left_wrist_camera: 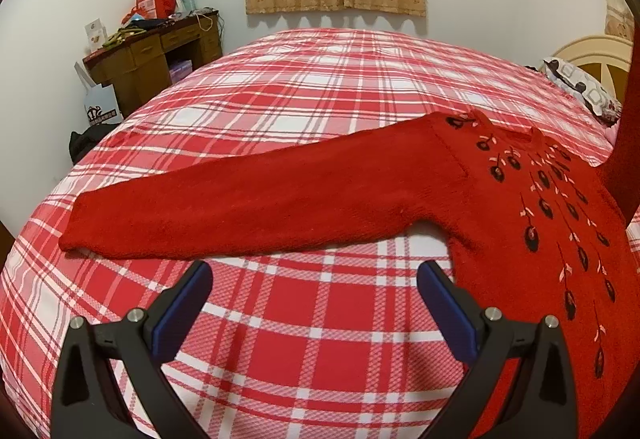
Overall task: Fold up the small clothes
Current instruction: 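Lift the cuff with the right tool and fold the sleeve across the sweater body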
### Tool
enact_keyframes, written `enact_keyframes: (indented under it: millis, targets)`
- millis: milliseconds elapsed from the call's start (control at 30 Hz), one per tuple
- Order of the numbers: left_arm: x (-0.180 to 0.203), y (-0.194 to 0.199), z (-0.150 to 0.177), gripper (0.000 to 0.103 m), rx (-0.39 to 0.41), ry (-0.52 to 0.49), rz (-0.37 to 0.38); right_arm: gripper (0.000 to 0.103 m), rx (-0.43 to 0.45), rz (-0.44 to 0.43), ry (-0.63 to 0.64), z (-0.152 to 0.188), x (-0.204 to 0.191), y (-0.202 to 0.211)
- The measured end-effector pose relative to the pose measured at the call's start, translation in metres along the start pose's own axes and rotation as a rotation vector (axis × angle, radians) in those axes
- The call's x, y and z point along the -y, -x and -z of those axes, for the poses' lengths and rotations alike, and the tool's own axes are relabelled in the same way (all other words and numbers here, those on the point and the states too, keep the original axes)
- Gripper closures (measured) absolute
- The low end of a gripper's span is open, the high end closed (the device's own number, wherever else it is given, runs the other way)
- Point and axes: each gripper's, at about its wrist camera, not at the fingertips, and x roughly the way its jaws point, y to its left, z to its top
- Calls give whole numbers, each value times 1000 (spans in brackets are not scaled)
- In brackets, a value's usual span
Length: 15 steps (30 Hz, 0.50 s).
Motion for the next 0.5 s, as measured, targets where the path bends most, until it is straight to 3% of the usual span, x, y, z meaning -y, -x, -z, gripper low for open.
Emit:
enact_keyframes:
  millis: [267, 500]
  targets:
    - [-16, -5, 7, 0, -23, 35, 1, 91, -41, -93, 78, 8, -76, -35]
    - [-19, -10, 17, 0, -50, 45, 12, 91, -181, -183, 117, 70, -147, -95]
